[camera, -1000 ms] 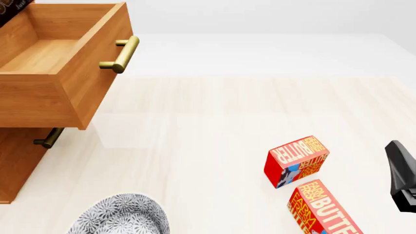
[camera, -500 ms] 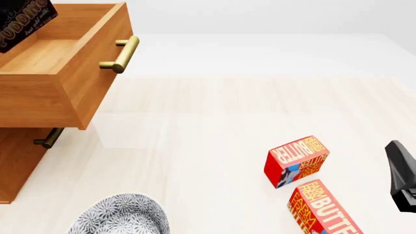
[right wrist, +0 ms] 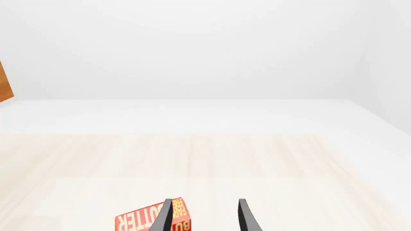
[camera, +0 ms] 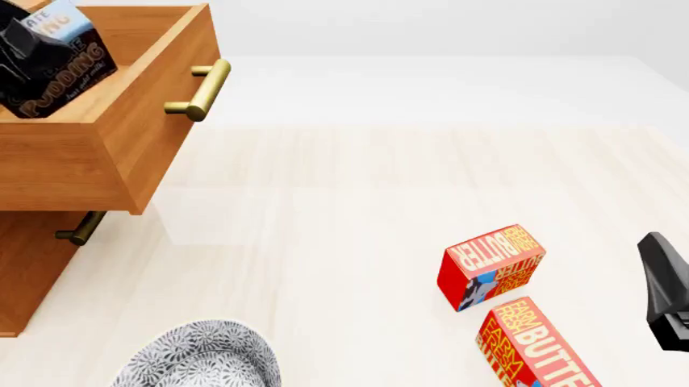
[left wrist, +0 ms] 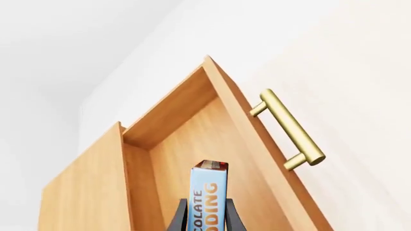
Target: Put the chocolate pudding in the top drawer of the cabinet and close it.
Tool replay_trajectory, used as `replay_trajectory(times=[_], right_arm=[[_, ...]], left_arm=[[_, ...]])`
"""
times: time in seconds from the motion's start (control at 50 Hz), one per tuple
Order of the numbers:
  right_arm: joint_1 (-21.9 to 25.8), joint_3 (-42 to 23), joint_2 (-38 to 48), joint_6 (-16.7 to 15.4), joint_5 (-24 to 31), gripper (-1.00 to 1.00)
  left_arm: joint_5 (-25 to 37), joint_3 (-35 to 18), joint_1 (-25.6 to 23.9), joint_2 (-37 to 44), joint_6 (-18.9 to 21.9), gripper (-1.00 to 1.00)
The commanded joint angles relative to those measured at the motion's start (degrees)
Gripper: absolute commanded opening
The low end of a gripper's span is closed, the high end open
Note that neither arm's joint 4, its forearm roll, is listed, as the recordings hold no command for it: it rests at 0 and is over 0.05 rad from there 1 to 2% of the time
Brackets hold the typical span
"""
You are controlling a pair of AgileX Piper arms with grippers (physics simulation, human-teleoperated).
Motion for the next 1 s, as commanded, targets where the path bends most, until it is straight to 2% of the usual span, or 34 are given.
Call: replay_trajectory(times=[0.02, 0.6, 0.9, 0.92, 1.0], right_arm=[[0.0, 0.2, 0.1, 0.1, -0.2, 1.00], [0.0, 0.2, 0.1, 0.1, -0.2, 1.00], [0.0, 0.2, 0.1, 0.1, -0.2, 1.00], [0.0, 0.2, 0.1, 0.1, -0.2, 1.00], [0.0, 0.2, 0.0, 0.1, -0.2, 1.00]], left_arm=[[-1.9, 2.1, 1.4, 1.1, 0.7, -1.00], [-4.0, 2.1, 2.9, 4.2, 0.8, -1.00], [-4.1, 0.2, 4.7, 9.0, -1.7, -1.00], [-4.3, 0.1, 5.1, 9.2, -1.6, 1.00], [-3.8, -1.1, 5.6, 9.9, -2.3, 1.00]])
